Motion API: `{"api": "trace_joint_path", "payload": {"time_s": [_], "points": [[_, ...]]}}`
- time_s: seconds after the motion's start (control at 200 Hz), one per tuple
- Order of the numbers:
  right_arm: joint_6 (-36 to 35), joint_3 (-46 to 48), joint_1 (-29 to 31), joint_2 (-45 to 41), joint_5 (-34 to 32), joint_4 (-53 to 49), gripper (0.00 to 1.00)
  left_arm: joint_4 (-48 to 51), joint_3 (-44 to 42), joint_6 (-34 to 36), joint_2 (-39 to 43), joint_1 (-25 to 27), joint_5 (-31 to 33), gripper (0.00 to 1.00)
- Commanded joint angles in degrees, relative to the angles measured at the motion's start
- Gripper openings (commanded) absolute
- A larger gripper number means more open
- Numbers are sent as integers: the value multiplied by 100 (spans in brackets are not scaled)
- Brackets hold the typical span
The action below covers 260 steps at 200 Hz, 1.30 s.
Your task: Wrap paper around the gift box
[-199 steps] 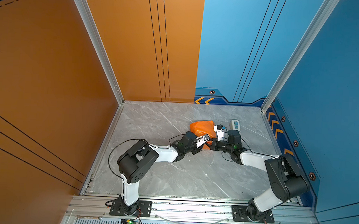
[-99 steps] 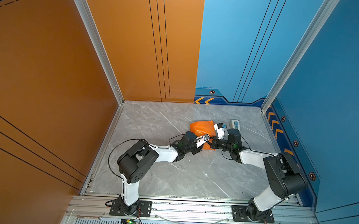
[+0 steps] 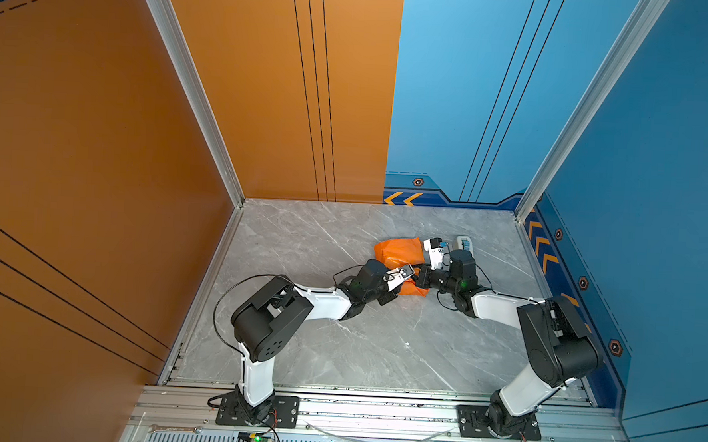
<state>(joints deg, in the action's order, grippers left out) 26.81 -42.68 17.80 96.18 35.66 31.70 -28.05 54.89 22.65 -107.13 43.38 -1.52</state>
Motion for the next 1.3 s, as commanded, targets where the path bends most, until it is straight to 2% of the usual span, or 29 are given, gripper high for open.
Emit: {"api": "trace_joint_path", "payload": {"time_s": [0.0, 0.09, 0.335, 0.451, 0.556, 0.656, 0.801, 1.051, 1.297], "points": [[-178, -126, -63, 124, -199, -120, 9, 1272, -321, -85, -170, -58, -110, 39], [-299, -170, -84, 115, -245, -349, 13, 1275, -329, -82, -167, -64, -106, 39], [-495, -343, -93, 52, -527, -879, 39, 1267, -330, -81, -168, -51, -105, 39], [-640, -487, -63, 30, -646, -1211, 39, 1272, -322, -80, -159, -53, -85, 39], [-761, -632, -40, 49, -471, -1494, 35, 1276, -317, -85, -166, -58, -85, 39], [-520, -511, -87, -33, -105, -1118, 23, 1272, -312, -79, -171, -58, -88, 39], [-372, -369, -102, -434, 219, -963, 21, 1267, -312, -76, -180, -55, -86, 39], [-185, 48, -145, -1175, 477, -971, 6, 1271, -294, -66, -193, -49, -85, 39], [-167, 494, -145, -1697, 552, -1261, 1, 1268, -295, -69, -193, -49, -121, 39]]}}
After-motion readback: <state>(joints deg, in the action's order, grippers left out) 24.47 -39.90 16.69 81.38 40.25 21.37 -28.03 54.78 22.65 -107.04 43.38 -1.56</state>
